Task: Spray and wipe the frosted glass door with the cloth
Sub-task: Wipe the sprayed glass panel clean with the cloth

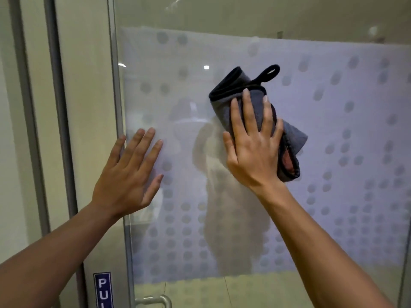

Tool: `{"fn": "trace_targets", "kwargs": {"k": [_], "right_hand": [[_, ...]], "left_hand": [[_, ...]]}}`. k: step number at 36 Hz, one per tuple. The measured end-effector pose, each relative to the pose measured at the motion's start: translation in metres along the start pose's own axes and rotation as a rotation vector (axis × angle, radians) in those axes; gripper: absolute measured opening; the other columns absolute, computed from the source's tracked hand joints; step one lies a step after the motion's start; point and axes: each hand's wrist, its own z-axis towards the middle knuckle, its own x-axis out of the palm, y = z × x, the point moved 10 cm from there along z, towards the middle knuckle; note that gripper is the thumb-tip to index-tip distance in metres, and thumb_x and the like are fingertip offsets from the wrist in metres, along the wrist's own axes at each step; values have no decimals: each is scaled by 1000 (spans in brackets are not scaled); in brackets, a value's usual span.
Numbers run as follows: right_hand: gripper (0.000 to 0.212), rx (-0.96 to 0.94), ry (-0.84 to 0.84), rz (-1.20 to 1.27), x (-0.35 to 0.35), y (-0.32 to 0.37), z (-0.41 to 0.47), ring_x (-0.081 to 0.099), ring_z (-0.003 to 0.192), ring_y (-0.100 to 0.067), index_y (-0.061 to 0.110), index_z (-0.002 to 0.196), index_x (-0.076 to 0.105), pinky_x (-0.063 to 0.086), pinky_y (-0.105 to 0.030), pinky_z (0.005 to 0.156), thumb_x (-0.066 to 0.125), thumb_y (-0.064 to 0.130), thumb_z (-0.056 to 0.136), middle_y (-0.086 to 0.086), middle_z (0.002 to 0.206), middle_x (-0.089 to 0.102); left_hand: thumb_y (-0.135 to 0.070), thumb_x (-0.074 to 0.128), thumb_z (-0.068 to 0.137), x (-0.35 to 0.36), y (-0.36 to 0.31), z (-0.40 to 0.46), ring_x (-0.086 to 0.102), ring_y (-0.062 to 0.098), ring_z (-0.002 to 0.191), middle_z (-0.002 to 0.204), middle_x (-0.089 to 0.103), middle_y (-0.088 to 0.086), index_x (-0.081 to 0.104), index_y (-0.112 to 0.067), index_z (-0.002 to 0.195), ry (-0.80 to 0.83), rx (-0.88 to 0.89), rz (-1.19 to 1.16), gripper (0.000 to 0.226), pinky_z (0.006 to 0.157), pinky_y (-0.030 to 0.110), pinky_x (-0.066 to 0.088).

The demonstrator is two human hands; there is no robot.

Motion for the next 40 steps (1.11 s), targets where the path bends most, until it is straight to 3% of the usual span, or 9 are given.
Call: {"fn": "trace_targets", "kwargs": {"k": [5,14,20,25,29,36,40], "right_hand": [[65,-219,10,11,12,41,-43,13,156,-41,23,160,31,14,-63,120,46,44,100,-4,170,21],[60,-494,118,146,40,100,-166,13,156,-43,23,158,37,10,-65,122,46,42,101,-1,169,25],[61,-601,190,108,55,123,-262,27,154,-34,31,152,47,24,-59,120,63,45,94,7,164,35],[51,-685,224,59,60,126,-288,28,154,-28,37,153,43,25,-57,122,49,35,102,13,163,35],[51,-653,202,95,59,120,-272,28,154,-29,37,151,46,21,-59,123,28,22,105,13,162,37],[56,-476,64,111,42,81,-204,26,153,-38,33,153,45,18,-65,121,37,16,100,7,164,36],[59,-304,-26,82,24,37,-152,28,152,-42,31,151,48,19,-68,119,42,14,95,2,162,38]], "left_hand": [[-48,28,108,3,0,-1,16,37,165,176,18,22,8,-8,169,22,13,13,76,134,56,10],[-40,26,110,1,-1,0,9,34,167,177,12,20,6,-9,169,36,17,14,70,134,57,11],[-41,28,108,1,-1,-1,21,40,163,176,17,22,8,-8,169,38,20,9,73,132,59,17],[-41,29,107,-2,0,1,24,41,162,175,19,22,11,-7,169,21,5,-3,73,132,57,14],[-40,32,106,-5,-1,1,26,42,161,175,22,23,16,-5,168,13,-6,-13,73,130,60,18],[-39,30,106,-9,-2,3,29,43,159,173,25,25,20,-3,167,-13,-4,-14,72,133,55,11],[-39,32,105,-7,-2,1,29,43,159,173,25,25,27,0,165,-32,4,-8,71,130,59,17]]}}
